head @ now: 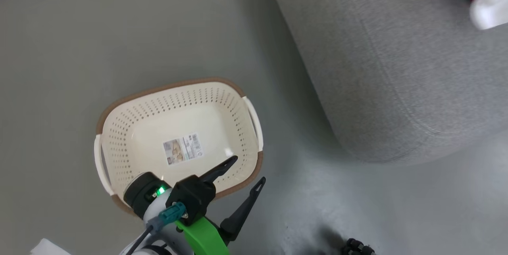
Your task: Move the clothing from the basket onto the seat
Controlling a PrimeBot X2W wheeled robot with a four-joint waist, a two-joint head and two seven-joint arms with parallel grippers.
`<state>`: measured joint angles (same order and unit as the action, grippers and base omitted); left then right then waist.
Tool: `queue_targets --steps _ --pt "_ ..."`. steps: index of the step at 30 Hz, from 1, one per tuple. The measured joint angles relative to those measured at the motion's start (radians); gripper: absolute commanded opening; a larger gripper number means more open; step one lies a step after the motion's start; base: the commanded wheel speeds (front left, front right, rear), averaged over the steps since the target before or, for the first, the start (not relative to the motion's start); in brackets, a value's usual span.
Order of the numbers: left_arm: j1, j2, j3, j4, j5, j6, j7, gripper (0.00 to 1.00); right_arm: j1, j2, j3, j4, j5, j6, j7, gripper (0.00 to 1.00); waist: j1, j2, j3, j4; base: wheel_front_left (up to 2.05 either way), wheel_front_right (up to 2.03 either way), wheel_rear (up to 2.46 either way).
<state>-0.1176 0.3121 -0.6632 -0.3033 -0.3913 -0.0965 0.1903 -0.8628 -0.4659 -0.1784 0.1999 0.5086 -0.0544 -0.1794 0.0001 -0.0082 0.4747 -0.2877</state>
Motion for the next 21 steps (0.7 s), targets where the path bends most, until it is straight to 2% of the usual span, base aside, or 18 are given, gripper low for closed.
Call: queue_targets --steps 4,7,10,16,21 --pt "-0.001 0.011 0.008 -0.037 0.000 0.000 0.002 1.00 -0.103 -0.111 -0.074 0.008 -0.010 -0.013 0.019 0.00 0.0000 0.0000 0.056 0.038 0.00 0.00 0.00" --pt "-0.001 0.025 0.035 -0.069 0.001 0.002 0.002 1.00 -0.161 -0.146 -0.106 0.027 0.000 -0.020 0.033 0.00 0.0000 0.0000 0.102 0.059 0.00 0.00 0.00" --pt "-0.001 0.049 0.064 -0.097 0.015 0.018 0.004 1.00 -0.175 -0.150 -0.100 0.056 0.002 -0.019 0.040 0.00 0.0000 0.0000 0.150 0.072 0.00 0.00 0.00" --pt "-0.001 0.088 0.097 -0.150 0.042 0.027 0.030 1.00 -0.178 -0.105 -0.083 0.125 0.030 -0.018 0.029 0.00 0.0001 0.0000 0.243 0.073 0.00 0.00 0.00" --pt "-0.006 0.109 0.118 -0.165 0.046 0.028 0.034 1.00 -0.147 0.030 -0.041 0.229 0.051 -0.017 -0.020 0.00 0.0000 0.0000 0.314 0.058 0.00 0.00 0.00"
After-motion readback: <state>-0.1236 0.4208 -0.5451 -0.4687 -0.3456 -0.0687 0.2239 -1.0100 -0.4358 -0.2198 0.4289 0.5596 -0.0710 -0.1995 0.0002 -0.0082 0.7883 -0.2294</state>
